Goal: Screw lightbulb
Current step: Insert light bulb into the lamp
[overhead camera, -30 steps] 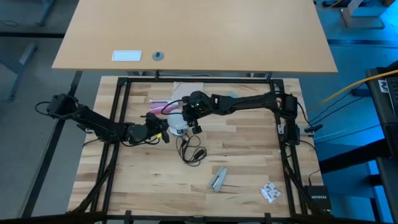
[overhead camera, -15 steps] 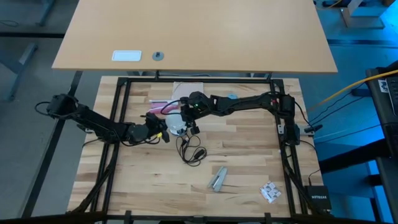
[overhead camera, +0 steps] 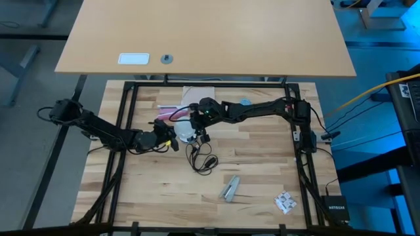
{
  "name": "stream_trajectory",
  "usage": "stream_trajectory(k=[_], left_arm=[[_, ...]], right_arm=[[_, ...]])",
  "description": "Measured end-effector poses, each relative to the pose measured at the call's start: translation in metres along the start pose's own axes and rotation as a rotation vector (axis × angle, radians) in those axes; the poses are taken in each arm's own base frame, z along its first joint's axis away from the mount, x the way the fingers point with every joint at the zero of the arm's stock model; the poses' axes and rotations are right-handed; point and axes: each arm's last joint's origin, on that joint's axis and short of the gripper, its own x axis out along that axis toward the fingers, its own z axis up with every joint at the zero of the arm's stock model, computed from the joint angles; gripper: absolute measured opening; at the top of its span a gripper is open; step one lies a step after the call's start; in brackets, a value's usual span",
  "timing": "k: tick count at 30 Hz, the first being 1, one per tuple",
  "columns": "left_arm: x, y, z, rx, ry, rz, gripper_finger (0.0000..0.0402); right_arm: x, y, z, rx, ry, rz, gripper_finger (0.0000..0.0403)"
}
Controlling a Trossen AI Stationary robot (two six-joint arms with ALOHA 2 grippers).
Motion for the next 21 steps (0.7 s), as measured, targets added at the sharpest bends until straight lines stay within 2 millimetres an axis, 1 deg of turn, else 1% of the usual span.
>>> stream_trajectory(k=[8, 16, 21], left_arm=[[-0.0009, 0.0006, 0.0012, -0.003, 0.001, 0.003, 0.0004], [-0.0052, 0.0019, 0.0086, -0.024, -0.012, -0.003, 0.0004], [-0.0057, 0.0019, 0.0094, -0.026, -0.013, -0.005, 0.0004]], right_arm=[[0.0039, 0.0007, -0.0036, 0.030, 0.003, 0.003, 0.0177], [0.0043, -0.0015, -0.0001, 0.017, -0.030, -0.025, 0.0177], [0.0042, -0.0016, 0.0001, 0.014, -0.031, -0.027, 0.0177]])
